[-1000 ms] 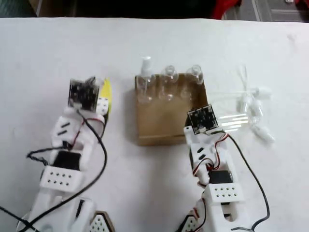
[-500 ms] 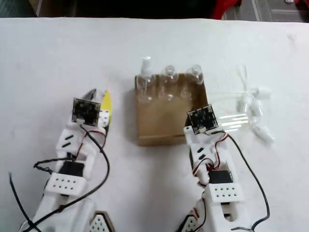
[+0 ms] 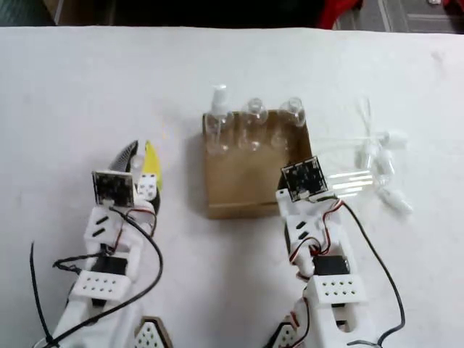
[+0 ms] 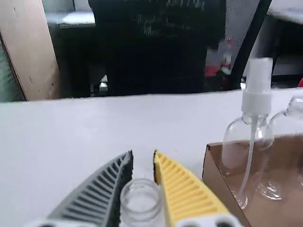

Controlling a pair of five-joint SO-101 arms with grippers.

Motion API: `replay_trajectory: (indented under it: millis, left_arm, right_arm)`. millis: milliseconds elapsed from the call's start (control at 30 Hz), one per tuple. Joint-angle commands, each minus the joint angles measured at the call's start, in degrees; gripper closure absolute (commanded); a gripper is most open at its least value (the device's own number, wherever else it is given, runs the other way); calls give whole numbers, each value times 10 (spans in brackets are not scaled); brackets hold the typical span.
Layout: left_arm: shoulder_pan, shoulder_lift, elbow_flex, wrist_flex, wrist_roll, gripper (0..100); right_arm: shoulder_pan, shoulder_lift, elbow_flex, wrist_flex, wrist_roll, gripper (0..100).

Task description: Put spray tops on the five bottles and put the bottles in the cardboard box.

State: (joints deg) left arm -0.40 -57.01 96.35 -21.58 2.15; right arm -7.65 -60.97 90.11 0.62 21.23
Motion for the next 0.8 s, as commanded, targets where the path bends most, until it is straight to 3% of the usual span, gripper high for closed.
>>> replay_trajectory:
  millis: [0,767]
  left_arm:
    - [-7,-17,-2,-5,34,976]
    - [-7,-21,-1,52,51,942]
  right_arm:
    - [-1,1,-4,-11,7,981]
    - [-1,1,-4,-11,7,981]
